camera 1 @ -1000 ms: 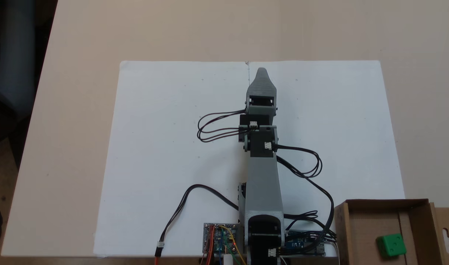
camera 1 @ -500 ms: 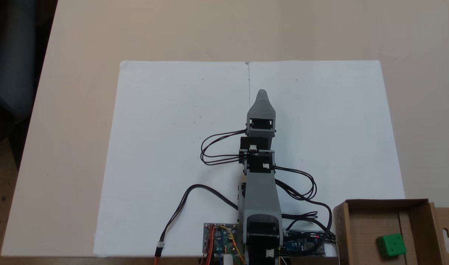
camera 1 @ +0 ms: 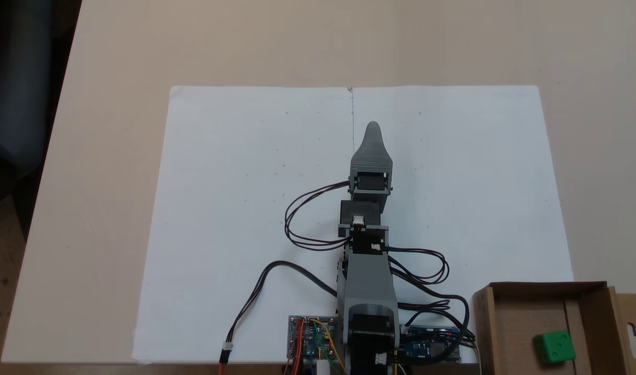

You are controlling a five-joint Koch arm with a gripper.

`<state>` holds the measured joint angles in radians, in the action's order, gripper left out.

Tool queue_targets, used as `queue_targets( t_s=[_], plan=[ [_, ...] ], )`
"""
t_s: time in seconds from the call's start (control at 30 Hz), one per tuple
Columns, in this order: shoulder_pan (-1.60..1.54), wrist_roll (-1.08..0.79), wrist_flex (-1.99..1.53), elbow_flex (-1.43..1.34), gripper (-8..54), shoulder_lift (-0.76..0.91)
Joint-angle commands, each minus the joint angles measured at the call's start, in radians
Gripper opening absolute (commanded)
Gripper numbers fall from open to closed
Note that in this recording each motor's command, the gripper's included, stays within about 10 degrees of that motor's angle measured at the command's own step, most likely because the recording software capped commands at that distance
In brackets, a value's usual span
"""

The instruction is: Grasp a green dice and put it in the bin.

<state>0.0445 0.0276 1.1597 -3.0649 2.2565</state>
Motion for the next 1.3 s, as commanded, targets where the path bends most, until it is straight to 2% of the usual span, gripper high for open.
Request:
queue_targets(
  t_s=[0.0,0.43,1.27],
  plan=[
    [0.020,-0.075,0.165,-0.066,42.5,0.115],
    [0.037,-0.080,0.538,-0.066,42.7,0.114],
    [0.064,-0.080,0.469,-0.066,44.6,0.110]
  ],
)
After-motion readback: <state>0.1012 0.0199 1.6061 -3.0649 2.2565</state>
